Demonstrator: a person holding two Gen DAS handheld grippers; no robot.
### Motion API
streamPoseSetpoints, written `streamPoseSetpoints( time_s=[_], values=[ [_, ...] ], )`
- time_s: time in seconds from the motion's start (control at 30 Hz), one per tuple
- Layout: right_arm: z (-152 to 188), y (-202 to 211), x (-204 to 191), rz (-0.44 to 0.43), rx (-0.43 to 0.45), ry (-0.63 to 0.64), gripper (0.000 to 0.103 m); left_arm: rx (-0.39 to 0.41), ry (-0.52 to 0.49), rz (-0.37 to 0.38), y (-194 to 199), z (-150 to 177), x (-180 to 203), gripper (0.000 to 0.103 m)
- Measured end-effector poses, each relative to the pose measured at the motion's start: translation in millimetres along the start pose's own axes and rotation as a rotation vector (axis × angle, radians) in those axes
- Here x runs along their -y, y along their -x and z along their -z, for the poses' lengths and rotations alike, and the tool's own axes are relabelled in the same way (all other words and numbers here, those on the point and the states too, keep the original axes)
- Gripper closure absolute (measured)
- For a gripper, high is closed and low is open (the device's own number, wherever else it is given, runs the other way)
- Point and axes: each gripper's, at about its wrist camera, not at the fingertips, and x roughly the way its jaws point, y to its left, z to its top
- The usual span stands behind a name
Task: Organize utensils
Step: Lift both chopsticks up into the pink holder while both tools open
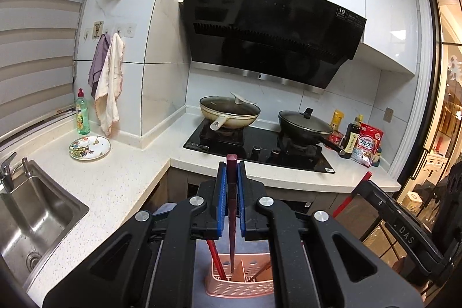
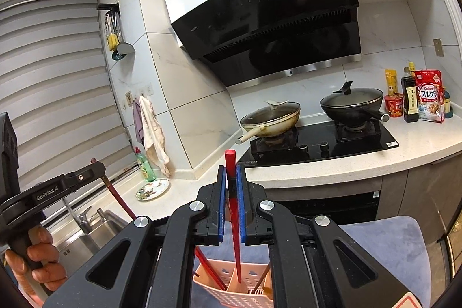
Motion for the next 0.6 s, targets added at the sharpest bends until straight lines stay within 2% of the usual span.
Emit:
streamPoseSetpoints(
  time_s=[0.2,0.5,0.6],
  values=[
    [25.6,-29.6,6.2,0.02,-0.062,0.004,0.096,-0.038,0.003,0.0,-27.6,19.8,-6.1,0.096],
    [72.4,-62.3,28.2,0.062,-0.187,-0.009,0.096,-0.139,0.017,-0.009,-64.5,61.3,-20.4,0.096],
    [78.9,-63.8,33.1,0.081,-0.198,-0.014,0.094,-0.159,0.024,-0.009,-67.9,70.2,-24.1,0.093]
  ],
)
